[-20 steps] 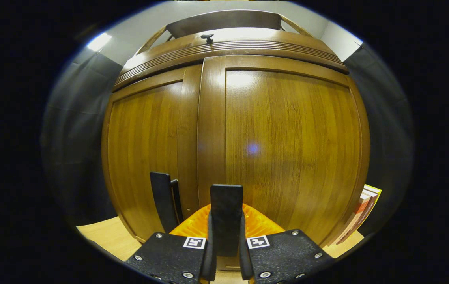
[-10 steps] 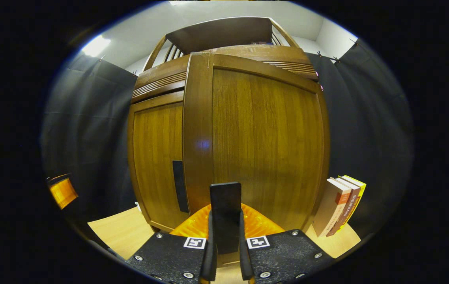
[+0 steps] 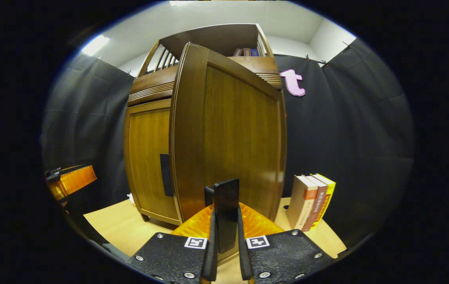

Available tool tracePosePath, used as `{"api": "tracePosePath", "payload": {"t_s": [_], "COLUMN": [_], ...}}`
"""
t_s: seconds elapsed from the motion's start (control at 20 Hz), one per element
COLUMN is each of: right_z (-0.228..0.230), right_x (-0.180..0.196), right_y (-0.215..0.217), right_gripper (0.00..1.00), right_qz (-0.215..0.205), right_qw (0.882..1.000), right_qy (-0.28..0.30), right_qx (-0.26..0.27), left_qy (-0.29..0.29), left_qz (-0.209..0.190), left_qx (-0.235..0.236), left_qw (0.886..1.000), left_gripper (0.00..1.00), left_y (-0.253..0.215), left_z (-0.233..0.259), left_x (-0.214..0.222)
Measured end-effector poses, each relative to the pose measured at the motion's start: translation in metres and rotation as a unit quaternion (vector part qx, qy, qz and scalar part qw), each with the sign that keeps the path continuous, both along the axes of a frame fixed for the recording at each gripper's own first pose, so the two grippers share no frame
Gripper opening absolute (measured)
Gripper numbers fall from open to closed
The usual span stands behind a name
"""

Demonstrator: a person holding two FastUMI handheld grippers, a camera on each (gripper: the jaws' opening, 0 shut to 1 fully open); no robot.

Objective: Open the right door of the double-door shoe cabinet with the right hand, and open the left door with the left hand.

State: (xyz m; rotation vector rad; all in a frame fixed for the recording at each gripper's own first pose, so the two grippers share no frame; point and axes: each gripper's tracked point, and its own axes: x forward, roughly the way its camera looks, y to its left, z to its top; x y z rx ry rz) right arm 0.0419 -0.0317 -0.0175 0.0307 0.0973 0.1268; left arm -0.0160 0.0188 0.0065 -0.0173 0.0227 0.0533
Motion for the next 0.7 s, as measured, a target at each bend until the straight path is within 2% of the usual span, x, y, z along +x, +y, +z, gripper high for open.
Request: {"api": "tracePosePath", "payload": {"t_s": [0.05, 0.1, 0.15, 0.2, 0.4, 0.45, 0.5, 0.55, 0.6, 0.65, 0.7], "right_z": [-0.002, -0.002, -0.001, -0.001, -0.001, 0.0, 0.001, 0.001, -0.001, 0.0, -0.001], "right_x": [-0.004, -0.008, -0.009, -0.013, -0.017, -0.019, -0.02, -0.021, -0.022, -0.022, -0.021], "right_y": [-0.01, -0.017, -0.024, -0.03, -0.055, -0.064, -0.072, -0.08, -0.089, -0.097, -0.105], "right_gripper": [0.21, 0.16, 0.09, 0.13, 0.1, 0.14, 0.06, 0.04, 0.08, 0.01, 0.0], "right_qz": [-0.004, -0.008, -0.011, -0.012, -0.028, -0.042, -0.053, -0.064, -0.074, -0.079, -0.084], "right_qw": [1.0, 1.0, 1.0, 1.0, 1.0, 0.999, 0.999, 0.998, 0.997, 0.997, 0.996], "right_qy": [0.002, 0.003, 0.004, 0.006, 0.008, 0.002, -0.004, -0.01, -0.012, -0.013, -0.011], "right_qx": [0.003, 0.006, 0.006, 0.001, -0.004, 0.004, 0.008, 0.01, 0.009, 0.005, -0.003], "left_qy": [0.001, 0.003, 0.004, 0.004, 0.002, 0.001, 0.0, 0.003, 0.006, 0.007, 0.008], "left_qz": [0.001, 0.001, 0.0, -0.003, -0.007, -0.008, -0.009, -0.01, -0.013, -0.014, -0.015], "left_qx": [-0.002, -0.004, -0.008, -0.01, -0.006, -0.004, -0.004, -0.004, -0.006, -0.007, -0.008], "left_qw": [1.0, 1.0, 1.0, 1.0, 1.0, 1.0, 1.0, 1.0, 1.0, 1.0, 1.0], "left_gripper": [0.94, 0.99, 0.99, 0.99, 0.99, 0.99, 0.96, 0.96, 0.96, 0.96, 0.99], "left_y": [-0.002, -0.006, -0.008, -0.012, -0.021, -0.023, -0.024, -0.026, -0.029, -0.031, -0.033], "left_z": [-0.002, -0.004, -0.004, -0.004, -0.004, -0.004, -0.005, -0.006, -0.008, -0.008, -0.009], "left_x": [0.001, 0.002, 0.003, 0.004, 0.005, 0.006, 0.007, 0.008, 0.007, 0.009, 0.009]}}
